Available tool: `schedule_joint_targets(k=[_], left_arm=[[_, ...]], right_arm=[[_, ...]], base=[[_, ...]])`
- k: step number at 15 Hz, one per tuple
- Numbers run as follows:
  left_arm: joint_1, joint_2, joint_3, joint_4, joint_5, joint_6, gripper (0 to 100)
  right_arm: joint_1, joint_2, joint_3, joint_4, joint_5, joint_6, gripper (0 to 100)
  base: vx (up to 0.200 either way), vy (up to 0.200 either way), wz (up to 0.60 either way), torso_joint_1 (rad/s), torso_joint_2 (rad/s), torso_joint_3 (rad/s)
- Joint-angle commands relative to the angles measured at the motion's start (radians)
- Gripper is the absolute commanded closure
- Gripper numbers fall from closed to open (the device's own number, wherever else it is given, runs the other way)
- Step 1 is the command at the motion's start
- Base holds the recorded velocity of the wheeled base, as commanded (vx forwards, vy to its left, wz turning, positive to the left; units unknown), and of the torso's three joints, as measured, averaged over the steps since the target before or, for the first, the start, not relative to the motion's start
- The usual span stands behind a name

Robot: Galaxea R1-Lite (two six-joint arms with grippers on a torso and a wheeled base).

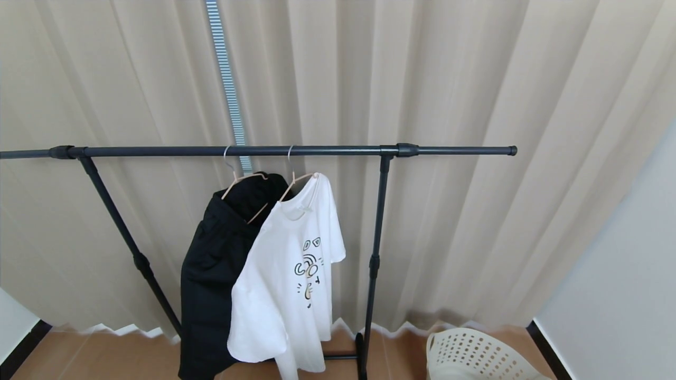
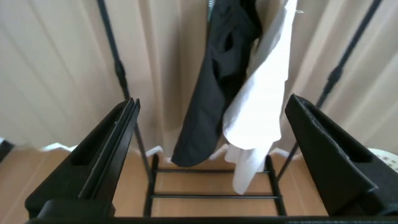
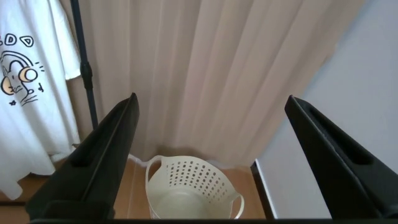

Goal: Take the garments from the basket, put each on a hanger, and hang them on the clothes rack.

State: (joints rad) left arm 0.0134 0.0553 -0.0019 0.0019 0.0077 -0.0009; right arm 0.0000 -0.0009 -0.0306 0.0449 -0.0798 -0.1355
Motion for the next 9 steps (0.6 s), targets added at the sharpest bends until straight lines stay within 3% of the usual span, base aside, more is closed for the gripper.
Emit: schedule_joint_targets(k=[1, 3, 4, 9], left_arm=[[-0.024, -0.055, -0.004, 0.003, -0.098, -0.010, 0], [-0.023, -0.055, 0.000, -0.003, -0.115, -0.001, 0], [-0.023, -0.055, 0.002, -0.003, -0.109, 0.047, 0], [-0.021, -0.055, 0.002, -0.002, -0.166, 0.067, 0]], right_arm=[[0.000, 0.001, 0.000, 0.000, 0.000, 0.017, 0], [0.000, 0.001, 0.000, 0.000, 0.035, 0.071, 0], [0.000, 0.001, 0.015, -0.002, 0.046, 0.103, 0], [0.000, 0.001, 0.015, -0.003, 0.048, 0.108, 0]], base=[[0.000, 0.000, 0.00, 0.000, 0.00, 0.000], [0.000, 0.000, 0.00, 0.000, 0.00, 0.000], [0.000, 0.000, 0.00, 0.000, 0.00, 0.000], [0.000, 0.000, 0.00, 0.000, 0.00, 0.000]])
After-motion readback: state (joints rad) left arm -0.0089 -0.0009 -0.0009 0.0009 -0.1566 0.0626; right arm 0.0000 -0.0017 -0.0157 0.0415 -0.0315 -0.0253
